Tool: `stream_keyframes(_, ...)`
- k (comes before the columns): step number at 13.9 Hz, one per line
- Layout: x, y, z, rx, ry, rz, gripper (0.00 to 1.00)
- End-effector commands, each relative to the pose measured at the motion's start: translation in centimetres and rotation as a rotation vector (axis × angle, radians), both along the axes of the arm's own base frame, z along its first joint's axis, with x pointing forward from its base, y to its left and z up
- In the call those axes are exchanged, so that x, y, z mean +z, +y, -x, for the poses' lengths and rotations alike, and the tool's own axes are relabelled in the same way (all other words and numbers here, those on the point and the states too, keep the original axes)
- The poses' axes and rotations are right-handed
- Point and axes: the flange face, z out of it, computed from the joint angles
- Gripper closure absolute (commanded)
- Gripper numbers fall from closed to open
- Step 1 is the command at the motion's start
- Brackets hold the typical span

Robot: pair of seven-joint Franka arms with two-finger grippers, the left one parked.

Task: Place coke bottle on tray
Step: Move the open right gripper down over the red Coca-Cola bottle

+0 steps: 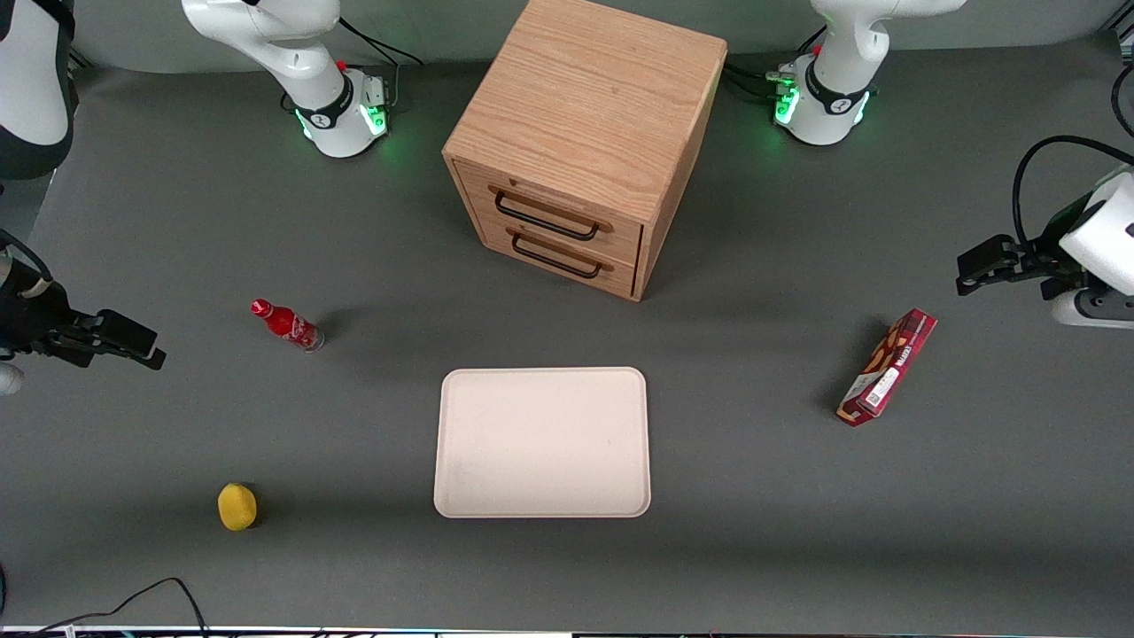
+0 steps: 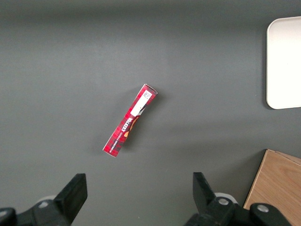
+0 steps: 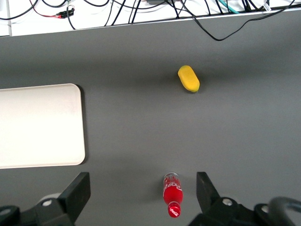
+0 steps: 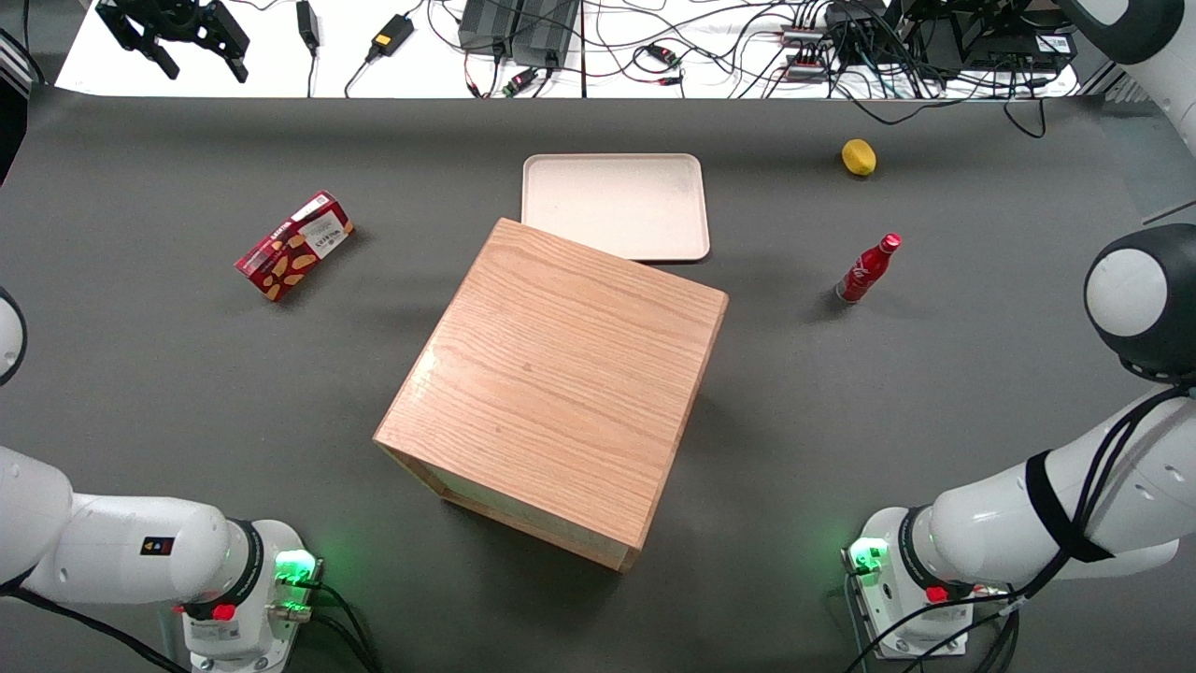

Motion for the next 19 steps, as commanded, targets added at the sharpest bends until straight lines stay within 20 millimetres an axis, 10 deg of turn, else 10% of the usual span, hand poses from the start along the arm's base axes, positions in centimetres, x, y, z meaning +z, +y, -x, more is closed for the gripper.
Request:
stream_keyframes(1, 0.4, 0.1, 0.0, 0.021, 0.007, 0.003, 0.0)
stream_keyframes(19, -5.2, 0.6, 0.6, 0.056, 0.119, 0.008, 0.0)
